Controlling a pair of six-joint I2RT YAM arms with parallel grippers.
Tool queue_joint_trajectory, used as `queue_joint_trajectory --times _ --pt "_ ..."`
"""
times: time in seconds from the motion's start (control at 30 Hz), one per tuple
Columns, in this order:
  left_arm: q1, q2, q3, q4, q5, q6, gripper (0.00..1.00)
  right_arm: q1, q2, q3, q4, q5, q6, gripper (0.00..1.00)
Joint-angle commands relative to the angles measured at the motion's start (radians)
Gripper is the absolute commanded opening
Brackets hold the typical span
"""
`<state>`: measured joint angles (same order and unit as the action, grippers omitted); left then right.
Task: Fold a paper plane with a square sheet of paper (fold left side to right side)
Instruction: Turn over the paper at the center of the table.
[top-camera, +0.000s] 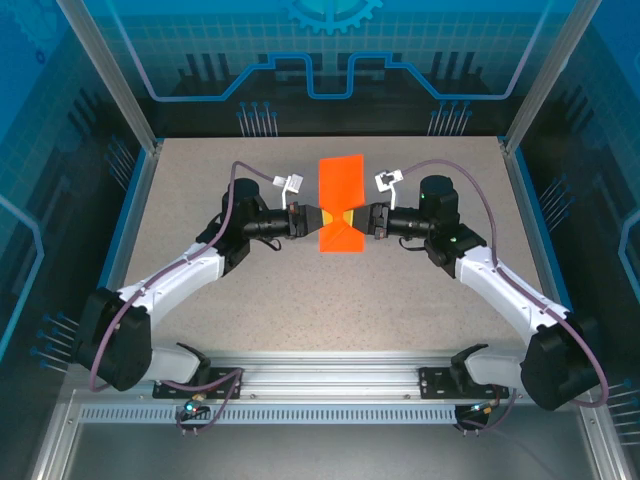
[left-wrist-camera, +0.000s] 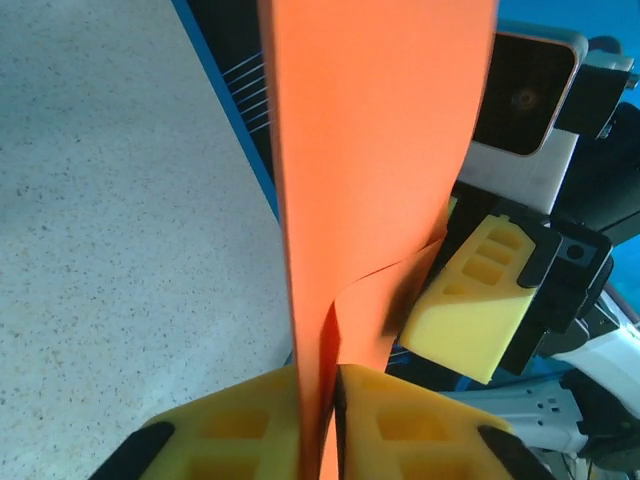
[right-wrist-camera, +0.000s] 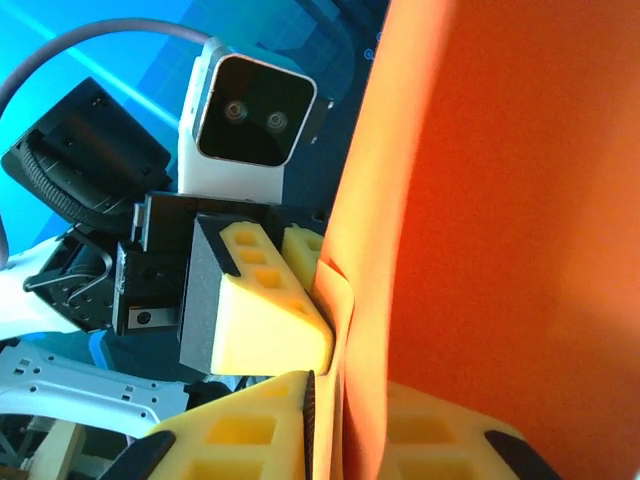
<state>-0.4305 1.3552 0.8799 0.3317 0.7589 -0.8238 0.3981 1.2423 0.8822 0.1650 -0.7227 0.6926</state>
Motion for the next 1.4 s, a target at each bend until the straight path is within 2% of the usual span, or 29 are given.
queue_joint_trajectory --times 0.0,0.07,0.17,0.27,0.4,0.53,0.6,0.63,0.73,0.83,0.93,1.07,1.2,1.37 --pt "-0.003 -0.035 0.027 -0.098 -0.044 0.068 0.08 -0.02 -0.029 -0.032 -0.073 0.041 -0.02 0.26" --pt "-0.005 -0.041 0.036 -0.171 -0.074 0.109 0.03 -0.031 -0.049 -0.029 -0.147 0.076 -0.051 0.3" --pt "-0.022 -0.059 0.076 -0.358 -0.168 0.223 0.0 -0.053 -0.083 -0.01 -0.321 0.178 -0.119 0.4" --pt "-0.081 -0.062 0.161 -0.632 -0.364 0.384 0.0 -0.069 -0.111 0.043 -0.561 0.392 -0.204 0.49" --pt "-0.206 0.002 0.307 -0.961 -0.731 0.506 0.0 -0.098 -0.133 0.078 -0.813 0.697 -0.255 0.65" --pt "-0.328 0.115 0.425 -1.187 -1.072 0.478 0.0 -0.137 -0.165 0.058 -0.93 0.899 -0.241 0.87" --pt "-0.373 0.175 0.475 -1.275 -1.191 0.424 0.0 -0.15 -0.185 0.04 -0.952 0.956 -0.239 0.97" --pt "-0.392 0.212 0.504 -1.322 -1.251 0.384 0.0 -0.155 -0.196 0.029 -0.96 0.98 -0.233 1.0" --pt "-0.436 0.332 0.601 -1.458 -1.392 0.265 0.0 -0.174 -0.222 0.003 -0.971 1.016 -0.228 1.0" --pt "-0.464 0.463 0.713 -1.579 -1.461 0.153 0.0 -0.193 -0.239 -0.022 -0.969 1.014 -0.23 1.0" --pt "-0.484 0.596 0.838 -1.696 -1.478 0.024 0.0 -0.2 -0.245 -0.033 -0.967 1.008 -0.235 1.0" --pt "-0.5 0.733 0.963 -1.754 -1.409 -0.054 0.0 -0.209 -0.251 -0.045 -0.961 0.993 -0.239 1.0" --pt "-0.498 0.791 0.975 -1.673 -1.275 -0.073 0.0 -0.216 -0.268 -0.062 -0.952 0.967 -0.241 1.0" --pt "-0.477 0.866 1.012 -1.622 -1.17 -0.064 0.0 -0.226 -0.296 -0.082 -0.944 0.943 -0.244 1.0"
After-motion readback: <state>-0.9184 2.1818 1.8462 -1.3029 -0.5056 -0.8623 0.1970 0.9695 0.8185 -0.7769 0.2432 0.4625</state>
